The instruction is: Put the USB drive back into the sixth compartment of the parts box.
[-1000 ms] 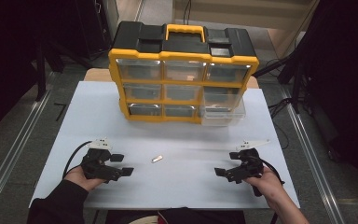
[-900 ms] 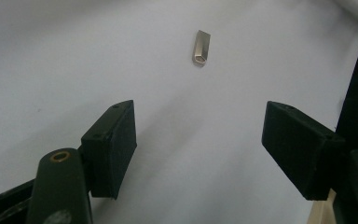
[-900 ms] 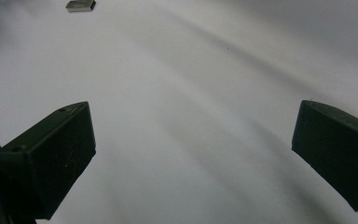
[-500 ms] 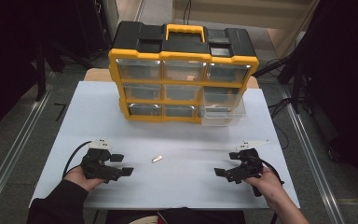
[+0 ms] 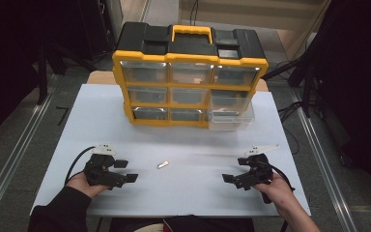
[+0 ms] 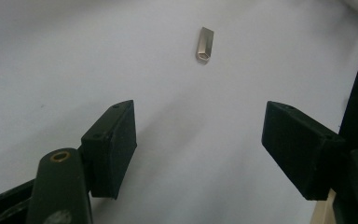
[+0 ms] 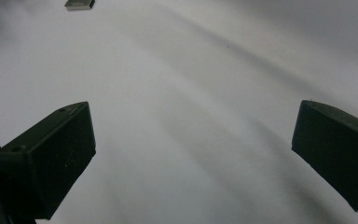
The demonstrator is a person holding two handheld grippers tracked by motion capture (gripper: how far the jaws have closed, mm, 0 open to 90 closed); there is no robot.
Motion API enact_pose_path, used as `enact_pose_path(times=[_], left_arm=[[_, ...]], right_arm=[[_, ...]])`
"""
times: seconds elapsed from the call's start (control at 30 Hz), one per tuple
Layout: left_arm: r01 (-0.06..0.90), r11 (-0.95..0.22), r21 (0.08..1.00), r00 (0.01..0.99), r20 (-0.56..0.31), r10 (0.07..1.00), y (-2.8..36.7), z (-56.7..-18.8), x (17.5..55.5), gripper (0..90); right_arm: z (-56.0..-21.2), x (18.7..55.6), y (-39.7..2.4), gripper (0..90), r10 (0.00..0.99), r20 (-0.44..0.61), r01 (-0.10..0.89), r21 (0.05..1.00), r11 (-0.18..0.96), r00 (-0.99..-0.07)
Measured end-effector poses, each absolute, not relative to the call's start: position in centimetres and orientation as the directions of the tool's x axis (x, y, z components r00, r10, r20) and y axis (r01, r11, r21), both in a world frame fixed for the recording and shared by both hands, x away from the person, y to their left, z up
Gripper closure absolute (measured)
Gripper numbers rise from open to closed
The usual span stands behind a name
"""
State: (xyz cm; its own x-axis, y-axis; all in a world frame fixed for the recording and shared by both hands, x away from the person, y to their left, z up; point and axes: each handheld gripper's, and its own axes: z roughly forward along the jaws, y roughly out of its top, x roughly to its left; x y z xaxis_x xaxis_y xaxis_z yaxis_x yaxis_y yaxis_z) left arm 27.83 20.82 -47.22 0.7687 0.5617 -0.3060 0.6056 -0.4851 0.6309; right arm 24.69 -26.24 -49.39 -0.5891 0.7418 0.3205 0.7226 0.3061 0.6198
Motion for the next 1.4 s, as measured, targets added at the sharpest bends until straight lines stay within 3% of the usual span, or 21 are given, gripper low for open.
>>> enact_pose_path(times=[0.4, 0.43, 0.47, 0.53, 0.63, 1.4], left_arm=[[0.588, -0.499, 0.637, 0.784, -0.297, 0.544, 19.8, -46.4, 28.5, 21.2], [0.584, -0.495, 0.643, 0.786, -0.297, 0.542, 19.6, -46.3, 28.5, 17.9], [0.582, -0.497, 0.644, 0.788, -0.295, 0.540, 19.4, -46.3, 28.5, 4.9], [0.593, -0.482, 0.645, 0.778, -0.304, 0.550, 19.1, -46.1, 28.6, 0.0], [0.577, -0.459, 0.676, 0.790, -0.318, 0.524, 18.7, -45.9, 28.8, 0.0], [0.522, -0.526, 0.671, 0.834, -0.275, 0.478, 15.2, -44.9, 30.4, 0.9]], right_arm=[[-49.5, 24.8, -26.1, 0.0, 0.738, 0.320, 0.721, 0.619, 0.311, -0.594], [-49.5, 24.8, -26.1, 0.0, 0.738, 0.320, 0.721, 0.619, 0.312, -0.594], [-49.4, 24.8, -26.2, 0.0, 0.739, 0.320, 0.722, 0.617, 0.312, -0.593], [-49.4, 24.8, -26.2, 0.0, 0.741, 0.323, 0.724, 0.619, 0.306, -0.589], [-49.4, 24.8, -26.2, 0.0, 0.741, 0.324, 0.724, 0.618, 0.305, -0.589], [-49.4, 24.8, -26.3, 0.0, 0.740, 0.326, 0.723, 0.622, 0.301, -0.588]])
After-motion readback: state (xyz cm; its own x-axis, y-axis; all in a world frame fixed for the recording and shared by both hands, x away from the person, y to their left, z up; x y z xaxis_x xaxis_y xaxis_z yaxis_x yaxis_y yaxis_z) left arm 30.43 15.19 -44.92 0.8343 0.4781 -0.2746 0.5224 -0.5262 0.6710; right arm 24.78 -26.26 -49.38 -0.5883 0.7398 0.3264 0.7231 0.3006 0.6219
